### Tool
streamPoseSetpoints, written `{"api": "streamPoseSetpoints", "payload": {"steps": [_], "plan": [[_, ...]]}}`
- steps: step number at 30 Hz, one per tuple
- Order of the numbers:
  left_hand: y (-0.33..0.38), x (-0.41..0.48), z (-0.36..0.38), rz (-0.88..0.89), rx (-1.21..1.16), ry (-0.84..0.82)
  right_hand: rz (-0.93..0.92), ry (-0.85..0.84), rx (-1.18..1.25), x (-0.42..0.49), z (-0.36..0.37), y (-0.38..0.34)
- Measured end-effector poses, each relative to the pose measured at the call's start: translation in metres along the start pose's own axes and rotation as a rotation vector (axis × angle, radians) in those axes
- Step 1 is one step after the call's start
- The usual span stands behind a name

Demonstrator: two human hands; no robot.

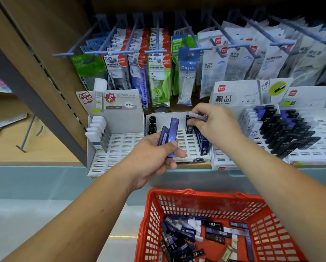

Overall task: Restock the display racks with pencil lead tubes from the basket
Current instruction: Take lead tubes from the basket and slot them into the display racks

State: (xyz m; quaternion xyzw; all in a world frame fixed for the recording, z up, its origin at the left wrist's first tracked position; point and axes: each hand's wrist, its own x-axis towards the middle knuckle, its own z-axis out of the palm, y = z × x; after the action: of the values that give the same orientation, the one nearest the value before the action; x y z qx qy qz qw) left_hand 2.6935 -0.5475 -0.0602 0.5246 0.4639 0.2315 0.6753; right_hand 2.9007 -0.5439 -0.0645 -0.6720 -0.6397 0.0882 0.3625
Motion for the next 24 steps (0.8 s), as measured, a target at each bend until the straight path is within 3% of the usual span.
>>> {"api": "streamPoseSetpoints", "payload": {"steps": [6,12,15,19,24], "plan": [[0.002,-0.004,-0.006,0.019,-0.003,0.006,-0.076,-0.098,-0.236,0.004,-0.003,-0.005],[0.005,-0.01,-0.008,0.043,0.001,0.031,-0.024,-0.149,-0.339,0.003,-0.013,-0.008],[0.004,-0.01,-0.008,0.053,0.029,0.027,0.021,-0.234,-0.264,-0.002,-0.015,-0.01],[0.006,-0.01,-0.005,0.078,0.058,0.032,0.074,-0.103,-0.042,-0.007,-0.029,-0.023],[0.008,-0.014,0.001,0.112,0.106,-0.06,0.239,-0.303,0.447,-0.029,-0.026,-0.039]]}}
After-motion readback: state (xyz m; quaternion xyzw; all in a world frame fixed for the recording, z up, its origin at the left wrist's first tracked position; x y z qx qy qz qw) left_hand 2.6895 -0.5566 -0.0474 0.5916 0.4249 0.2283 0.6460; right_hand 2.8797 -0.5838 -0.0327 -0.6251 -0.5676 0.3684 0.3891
